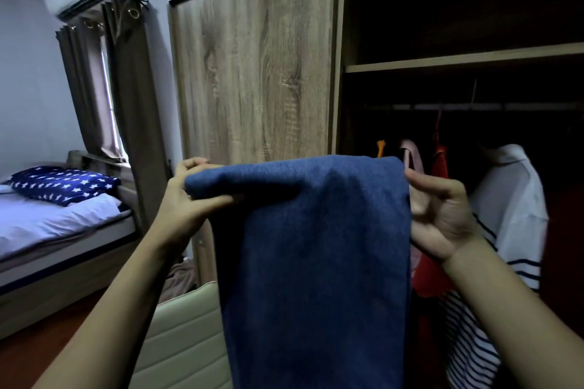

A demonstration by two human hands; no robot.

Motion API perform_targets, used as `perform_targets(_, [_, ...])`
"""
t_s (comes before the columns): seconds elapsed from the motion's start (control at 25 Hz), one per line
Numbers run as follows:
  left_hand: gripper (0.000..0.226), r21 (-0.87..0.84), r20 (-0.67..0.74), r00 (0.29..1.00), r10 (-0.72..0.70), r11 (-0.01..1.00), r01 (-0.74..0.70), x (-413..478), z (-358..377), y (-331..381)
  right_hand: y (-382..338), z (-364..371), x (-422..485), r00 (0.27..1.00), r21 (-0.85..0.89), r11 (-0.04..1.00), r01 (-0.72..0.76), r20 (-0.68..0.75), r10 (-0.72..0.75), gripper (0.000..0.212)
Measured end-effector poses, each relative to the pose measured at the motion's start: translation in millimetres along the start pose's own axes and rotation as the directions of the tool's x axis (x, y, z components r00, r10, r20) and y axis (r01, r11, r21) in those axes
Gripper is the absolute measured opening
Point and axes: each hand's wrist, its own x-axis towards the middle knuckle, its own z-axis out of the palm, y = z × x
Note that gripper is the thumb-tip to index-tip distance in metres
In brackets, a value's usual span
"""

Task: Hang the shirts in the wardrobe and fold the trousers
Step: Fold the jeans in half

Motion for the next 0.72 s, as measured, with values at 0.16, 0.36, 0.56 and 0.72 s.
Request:
perform_targets(0.16, [0.037,-0.143,0.043,0.997,0.061,0.988,-0.054,1,18,11,-2,-18,2,0.994,-0.434,0.895,-0.103,-0.07,0.081,0.034])
perform_targets(0.36, [0.02,-0.155,-0.108,0.994,0.024,0.987,-0.041,8,40,26,12,-46,10,0.852,-0.757,0.639,0.138,-0.238,-0.466,0.033])
perform_targets(0.56, [0.013,-0.272,-0.119,0.992,-0.034,0.962,0.001,10,39,33,47,-48,-1,0.814,-0.897,0.43,0.104,-0.172,-0.555,0.101])
perform_targets(0.72, [0.022,-0.131,-0.056,0.998,-0.003,0.991,-0.004,18,23,31,52,-53,17,0.868,-0.807,0.584,0.09,-0.224,-0.444,0.066])
